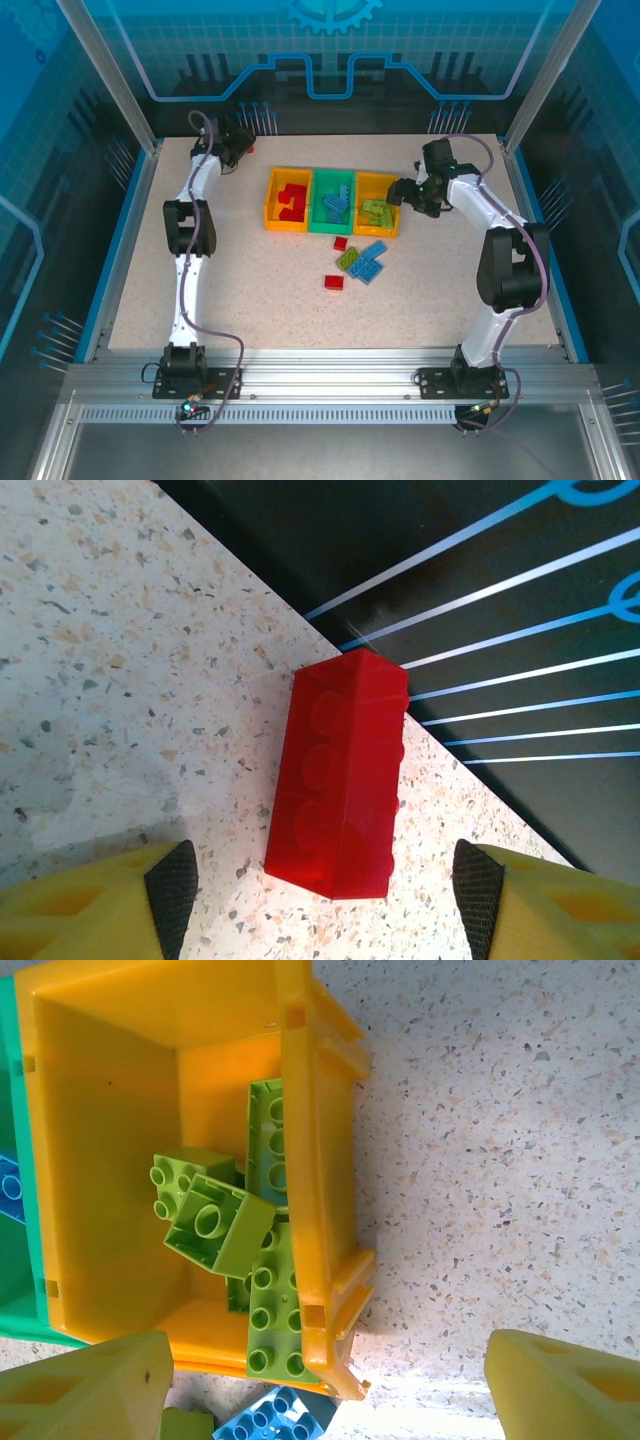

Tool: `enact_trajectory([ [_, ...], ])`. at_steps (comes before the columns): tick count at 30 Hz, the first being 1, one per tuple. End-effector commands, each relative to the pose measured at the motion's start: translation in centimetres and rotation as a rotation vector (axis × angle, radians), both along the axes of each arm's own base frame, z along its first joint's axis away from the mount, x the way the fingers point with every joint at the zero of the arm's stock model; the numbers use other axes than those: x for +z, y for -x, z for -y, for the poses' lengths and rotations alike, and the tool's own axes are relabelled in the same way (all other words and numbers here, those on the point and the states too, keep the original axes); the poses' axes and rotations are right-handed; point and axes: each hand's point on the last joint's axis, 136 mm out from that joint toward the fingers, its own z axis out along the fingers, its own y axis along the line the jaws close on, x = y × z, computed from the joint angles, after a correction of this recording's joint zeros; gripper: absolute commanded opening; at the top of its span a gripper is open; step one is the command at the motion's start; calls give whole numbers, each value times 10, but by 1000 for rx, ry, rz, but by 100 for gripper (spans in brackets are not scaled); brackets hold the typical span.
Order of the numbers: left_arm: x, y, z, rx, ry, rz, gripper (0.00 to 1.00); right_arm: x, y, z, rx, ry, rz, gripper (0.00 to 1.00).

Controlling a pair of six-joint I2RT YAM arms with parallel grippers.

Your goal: Sort the legos into containers by color

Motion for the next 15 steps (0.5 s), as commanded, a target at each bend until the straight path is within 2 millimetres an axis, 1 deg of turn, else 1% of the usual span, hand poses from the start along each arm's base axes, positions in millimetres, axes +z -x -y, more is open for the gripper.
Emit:
enact_trajectory([
  [1,-37,9,11,-32,37,-72,57,-3,-1,2,-20,-37,-12,83],
  [4,-36,9,11,-41,27,-72,46,-3,-1,1,-19,-39,-12,83],
  [8,-35,10,12,-46,21,-72,38,1,0,2,-15,-32,-3,83],
  [13,-35,10,13,-52,25,-71,21,3,1,4,-14,-27,2,83],
  [15,-35,11,13,-53,25,-71,18,4,1,3,-14,-28,4,83],
])
